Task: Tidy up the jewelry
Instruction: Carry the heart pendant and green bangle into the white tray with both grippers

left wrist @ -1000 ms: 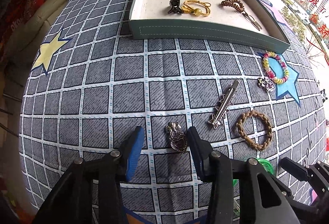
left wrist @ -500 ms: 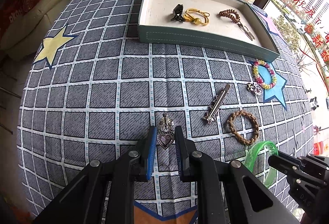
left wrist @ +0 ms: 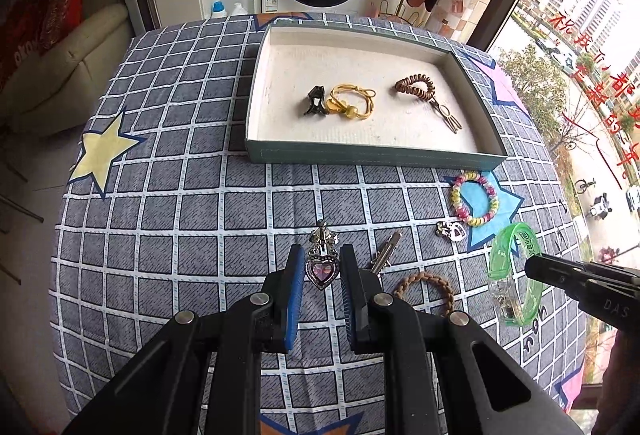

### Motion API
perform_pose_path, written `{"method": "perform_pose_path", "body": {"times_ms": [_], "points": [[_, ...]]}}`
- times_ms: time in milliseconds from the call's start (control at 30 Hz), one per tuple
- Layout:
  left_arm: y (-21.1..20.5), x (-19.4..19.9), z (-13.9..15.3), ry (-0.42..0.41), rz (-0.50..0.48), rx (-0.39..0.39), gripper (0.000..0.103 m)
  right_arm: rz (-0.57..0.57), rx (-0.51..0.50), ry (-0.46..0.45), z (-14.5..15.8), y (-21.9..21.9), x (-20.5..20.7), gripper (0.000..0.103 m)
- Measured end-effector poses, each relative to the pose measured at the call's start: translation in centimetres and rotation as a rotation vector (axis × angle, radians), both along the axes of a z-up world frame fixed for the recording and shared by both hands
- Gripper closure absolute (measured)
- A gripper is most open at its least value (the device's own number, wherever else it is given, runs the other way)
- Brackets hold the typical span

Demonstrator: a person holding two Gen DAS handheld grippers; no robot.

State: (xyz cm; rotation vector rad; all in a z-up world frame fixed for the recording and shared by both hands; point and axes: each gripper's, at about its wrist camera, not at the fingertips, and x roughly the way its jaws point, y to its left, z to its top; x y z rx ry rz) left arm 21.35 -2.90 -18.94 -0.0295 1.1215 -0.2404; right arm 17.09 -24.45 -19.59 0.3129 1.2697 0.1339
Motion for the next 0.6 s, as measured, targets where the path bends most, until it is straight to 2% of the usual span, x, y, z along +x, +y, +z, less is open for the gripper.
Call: {"method": "perform_pose_path", "body": {"times_ms": [300, 600], "points": [[-1.2, 4.4, 1.6, -0.056, -0.005, 0.004, 0.073, -0.014, -0.004, -0.068, 2.2, -2.0, 5.9, 0.096], [-2.6, 9.0, 0.7, -0.040, -0.021, -0.018, 0.073, -0.006, -0.002, -0.064, 1.6, -2.8, 11.8, 0.096]]}}
